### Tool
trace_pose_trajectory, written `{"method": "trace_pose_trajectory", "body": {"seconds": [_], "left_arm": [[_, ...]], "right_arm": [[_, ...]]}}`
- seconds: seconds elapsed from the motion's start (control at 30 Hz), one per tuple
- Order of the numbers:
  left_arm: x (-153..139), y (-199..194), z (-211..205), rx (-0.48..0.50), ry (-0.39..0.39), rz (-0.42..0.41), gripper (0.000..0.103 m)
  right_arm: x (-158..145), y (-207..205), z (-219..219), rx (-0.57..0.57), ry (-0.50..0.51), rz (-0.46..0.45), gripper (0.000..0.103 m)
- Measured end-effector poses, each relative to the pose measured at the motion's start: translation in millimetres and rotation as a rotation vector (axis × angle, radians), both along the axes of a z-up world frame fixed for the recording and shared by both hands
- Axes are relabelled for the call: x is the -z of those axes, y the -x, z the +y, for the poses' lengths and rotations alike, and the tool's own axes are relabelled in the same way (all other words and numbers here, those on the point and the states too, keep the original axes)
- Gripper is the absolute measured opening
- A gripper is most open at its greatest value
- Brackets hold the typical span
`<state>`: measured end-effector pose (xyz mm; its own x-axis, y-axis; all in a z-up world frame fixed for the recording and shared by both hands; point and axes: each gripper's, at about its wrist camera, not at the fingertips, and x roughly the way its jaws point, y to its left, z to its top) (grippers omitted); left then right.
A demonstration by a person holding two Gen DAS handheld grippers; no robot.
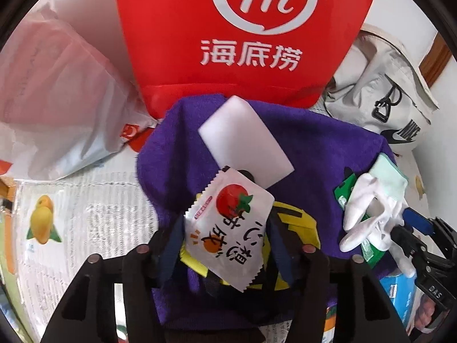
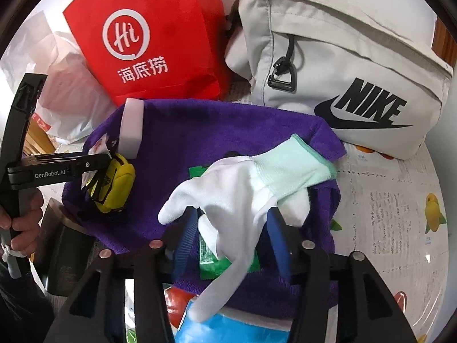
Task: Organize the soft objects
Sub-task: 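Open the left tool over the yellow bag while the right tool releases the glove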
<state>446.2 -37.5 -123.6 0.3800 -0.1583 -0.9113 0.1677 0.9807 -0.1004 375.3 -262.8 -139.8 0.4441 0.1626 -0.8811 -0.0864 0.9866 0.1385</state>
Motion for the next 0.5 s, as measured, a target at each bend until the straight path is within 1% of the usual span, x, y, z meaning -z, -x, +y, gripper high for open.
{"method": "trace_pose_trajectory", "body": {"seconds": [0.07, 0.13, 0.23, 0.3, 0.33, 0.4, 0.5], "left_arm": [[-4, 6, -2, 0.005, -0.034, -0.009, 0.057], [-8, 12, -2, -0.001, -0.045, -0.025, 0.058], [-17, 21, -2, 0.000, -0.029, -0.038, 0.064], [-23, 27, -1, -0.003, -0.011, -0.047, 0.064], [-26, 28, 1, -0.003, 0.000, -0.048, 0.067], [-32, 33, 4, 0.001, 0.030, -0.053, 0.069], [-41, 40, 8, 0.006, 0.073, -0.051, 0.073]], "right_arm": [[-4, 2, 2, -0.009, 0.001, -0.006, 0.052], [-7, 4, 2, -0.008, -0.007, 0.003, 0.053], [-11, 9, 2, -0.011, -0.012, 0.011, 0.053], [-16, 13, 3, -0.010, -0.002, 0.007, 0.054], [-19, 15, 3, -0.008, -0.004, 0.008, 0.056], [-22, 20, 3, -0.008, -0.013, 0.009, 0.065], [-29, 30, 0, 0.015, -0.003, -0.013, 0.072]]}}
